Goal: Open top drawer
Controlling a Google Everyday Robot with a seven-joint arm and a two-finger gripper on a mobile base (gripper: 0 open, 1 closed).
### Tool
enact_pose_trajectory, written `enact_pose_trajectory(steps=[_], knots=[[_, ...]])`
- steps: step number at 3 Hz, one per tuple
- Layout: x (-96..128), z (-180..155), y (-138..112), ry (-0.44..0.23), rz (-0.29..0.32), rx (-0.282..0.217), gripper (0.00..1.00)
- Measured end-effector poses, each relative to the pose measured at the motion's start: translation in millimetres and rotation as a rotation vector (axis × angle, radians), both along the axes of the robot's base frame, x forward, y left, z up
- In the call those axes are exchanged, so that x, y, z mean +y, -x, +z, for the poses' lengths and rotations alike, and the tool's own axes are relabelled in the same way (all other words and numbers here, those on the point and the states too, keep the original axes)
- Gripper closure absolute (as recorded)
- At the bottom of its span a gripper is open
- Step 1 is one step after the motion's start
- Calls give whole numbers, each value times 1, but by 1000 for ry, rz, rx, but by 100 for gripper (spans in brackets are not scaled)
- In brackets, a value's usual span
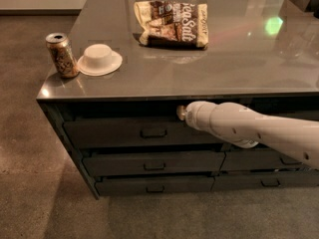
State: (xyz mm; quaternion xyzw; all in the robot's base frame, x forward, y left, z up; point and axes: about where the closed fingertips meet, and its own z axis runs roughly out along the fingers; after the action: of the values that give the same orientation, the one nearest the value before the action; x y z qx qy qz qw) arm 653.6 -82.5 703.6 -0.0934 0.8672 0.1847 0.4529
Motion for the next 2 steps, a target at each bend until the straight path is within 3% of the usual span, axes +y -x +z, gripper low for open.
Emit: enact_pose_trajectory(steps=[2], knots=[[-9, -8, 5, 13, 18, 20, 100]])
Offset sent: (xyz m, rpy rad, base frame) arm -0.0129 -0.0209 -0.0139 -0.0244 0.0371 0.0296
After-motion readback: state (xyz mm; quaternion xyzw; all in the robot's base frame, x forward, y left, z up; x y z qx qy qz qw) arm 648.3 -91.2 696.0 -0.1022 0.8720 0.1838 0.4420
